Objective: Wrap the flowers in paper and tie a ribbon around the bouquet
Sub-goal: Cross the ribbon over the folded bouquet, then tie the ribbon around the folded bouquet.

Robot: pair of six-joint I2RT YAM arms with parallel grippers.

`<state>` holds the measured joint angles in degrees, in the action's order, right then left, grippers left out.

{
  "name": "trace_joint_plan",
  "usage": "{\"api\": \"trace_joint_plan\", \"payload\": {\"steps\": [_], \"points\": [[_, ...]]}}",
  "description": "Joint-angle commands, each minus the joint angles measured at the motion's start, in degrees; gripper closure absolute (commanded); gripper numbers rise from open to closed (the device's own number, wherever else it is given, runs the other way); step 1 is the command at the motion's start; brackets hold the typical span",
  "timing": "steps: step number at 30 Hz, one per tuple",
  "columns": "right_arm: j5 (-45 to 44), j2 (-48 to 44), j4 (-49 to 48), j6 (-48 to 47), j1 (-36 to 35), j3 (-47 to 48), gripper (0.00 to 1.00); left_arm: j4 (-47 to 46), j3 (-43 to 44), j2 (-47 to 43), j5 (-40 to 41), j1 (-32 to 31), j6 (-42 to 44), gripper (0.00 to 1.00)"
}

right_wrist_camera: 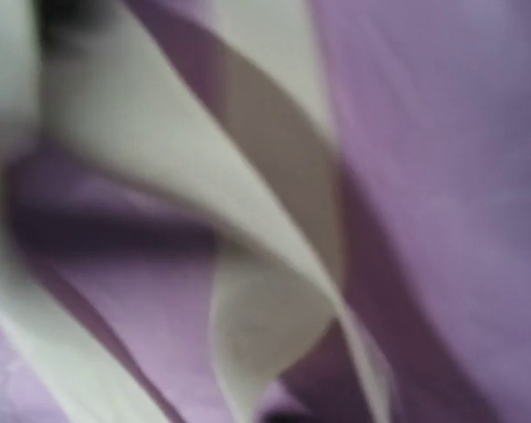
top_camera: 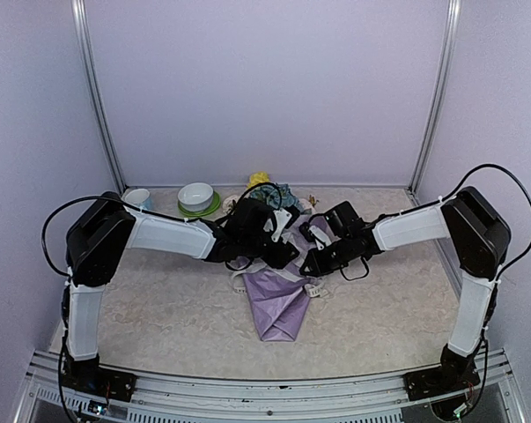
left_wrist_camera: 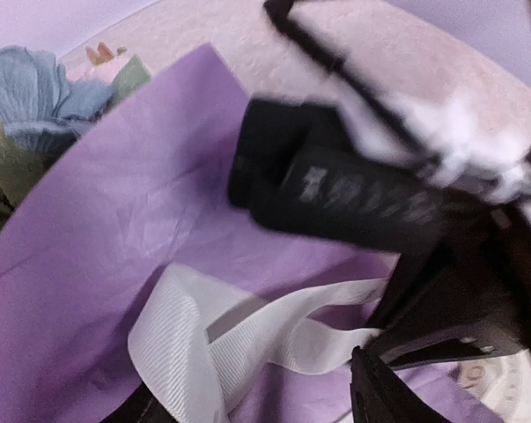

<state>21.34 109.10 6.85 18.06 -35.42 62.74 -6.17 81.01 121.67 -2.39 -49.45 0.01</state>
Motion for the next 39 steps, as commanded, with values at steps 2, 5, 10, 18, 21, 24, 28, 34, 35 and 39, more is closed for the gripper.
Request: {"api": "trace_joint_plan", "payload": {"steps": [2, 5, 10, 18, 21, 24, 28, 34, 35, 39], "points": [[-0.2, 3.6, 2.7, 1.0, 1.1, 0.8, 0.95, -2.8, -0.9, -9.8, -10.8, 0.7, 1.6, 0.28], [0.3, 3.7, 2.4, 0.9, 1.2, 0.6, 0.96, -2.4, -3.2, -13.7, -14.0, 1.7, 1.6, 0.21], [0.8, 3.9, 2.3, 0.7, 1.4, 0.9, 0.96, 1.4, -8.1, -16.4, -9.6, 5.2, 0.7, 0.3], [0.8, 3.5, 2.7, 0.1, 1.4, 1.3, 0.96, 9.5, -10.2, -13.4, -3.5, 7.1, 3.6, 0.63], [0.7, 3.4, 3.0, 0.0, 1.5, 1.3, 0.96, 10.6, -11.5, -14.0, -10.5, 6.7, 7.3, 0.52], [1.0, 3.3, 2.8, 0.2, 1.5, 1.3, 0.96, 8.1, -15.3, -16.4, -17.3, 6.5, 9.8, 0.36], [1.2, 3.3, 2.9, 0.3, 1.5, 1.6, 0.96, 8.7, -15.1, -14.3, -16.8, 6.7, 9.6, 0.29], [0.7, 2.5, 3.6, 0.1, 1.5, 1.5, 0.97, 12.8, -9.5, -8.8, -14.8, 7.6, 6.8, 0.52], [0.5, 2.3, 3.7, 0.0, 1.5, 1.5, 0.97, 11.5, -10.2, -9.2, -16.7, 7.8, 6.1, 0.53], [-0.2, 1.9, 3.9, -0.1, 1.5, 1.3, 0.97, 7.4, -12.7, -11.2, -18.9, 8.2, 5.1, 0.56]]}}
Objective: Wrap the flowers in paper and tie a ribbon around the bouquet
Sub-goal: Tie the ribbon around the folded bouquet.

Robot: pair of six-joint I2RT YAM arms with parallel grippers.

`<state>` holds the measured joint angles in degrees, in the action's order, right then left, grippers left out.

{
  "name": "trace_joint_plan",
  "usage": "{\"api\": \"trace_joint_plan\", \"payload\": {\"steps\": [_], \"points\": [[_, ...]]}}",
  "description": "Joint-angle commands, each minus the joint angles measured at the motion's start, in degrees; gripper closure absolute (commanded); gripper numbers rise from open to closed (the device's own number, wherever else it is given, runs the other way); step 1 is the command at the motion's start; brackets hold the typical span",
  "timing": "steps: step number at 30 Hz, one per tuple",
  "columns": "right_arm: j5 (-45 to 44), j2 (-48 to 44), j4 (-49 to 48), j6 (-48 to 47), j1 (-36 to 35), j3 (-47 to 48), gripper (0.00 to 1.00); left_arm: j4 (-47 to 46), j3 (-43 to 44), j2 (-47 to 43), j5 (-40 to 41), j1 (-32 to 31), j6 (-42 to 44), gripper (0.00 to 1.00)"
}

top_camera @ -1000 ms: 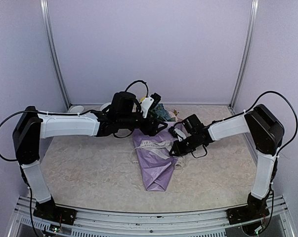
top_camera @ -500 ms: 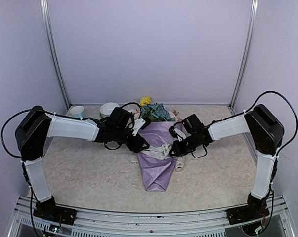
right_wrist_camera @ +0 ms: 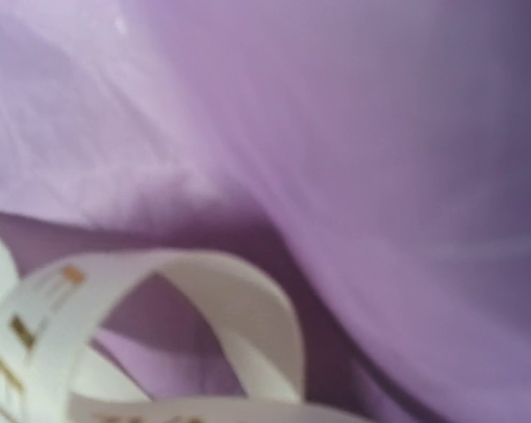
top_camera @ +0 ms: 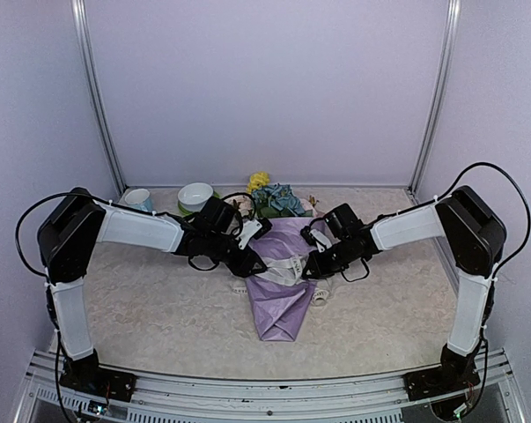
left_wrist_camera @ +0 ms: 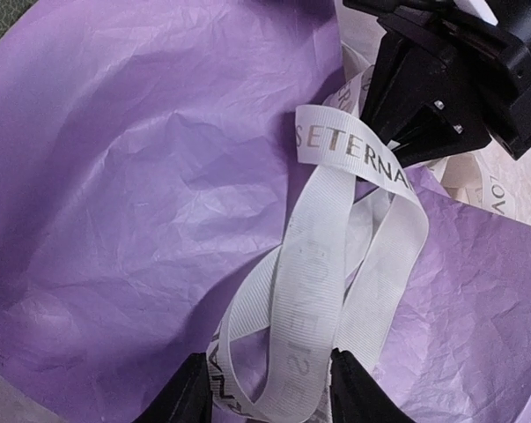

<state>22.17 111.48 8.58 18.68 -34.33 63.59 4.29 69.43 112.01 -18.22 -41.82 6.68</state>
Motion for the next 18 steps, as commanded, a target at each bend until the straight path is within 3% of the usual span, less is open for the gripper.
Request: {"api": "trace_joint_plan", "payload": {"steps": [1, 5, 8, 11, 14, 18], "points": [[-1.0, -0.5, 2.2, -0.7, 0.4, 0.5, 0.97, -2.0, -0.6, -1.2, -2.2, 0.7, -1.5, 0.64], [-0.5, -0.7, 2.3, -0.8, 0.4, 0.8, 0.97, 0.9, 1.1, 0.2, -1.3, 0.9, -1.2, 1.0], [-0.4, -0.8, 3.0, -1.0, 0.5, 1.4, 0.97, 0.2, 0.8, -0.6, -0.3, 1.1, -2.1, 1.0], [2.7, -1.8, 2.9, -1.0, 1.1, 1.3, 0.98, -0.6, 0.4, -1.6, 7.6, 1.7, -4.5, 1.0], [11.6, -4.7, 1.0, 0.0, 3.9, -0.3, 0.99, -1.6, -1.8, -3.6, 17.5, 2.9, -8.2, 1.0], [25.6, -8.7, -2.4, 2.0, 9.6, -4.3, 1.0, -2.6, -6.8, -8.5, 21.3, 3.9, -11.5, 1.0]]}}
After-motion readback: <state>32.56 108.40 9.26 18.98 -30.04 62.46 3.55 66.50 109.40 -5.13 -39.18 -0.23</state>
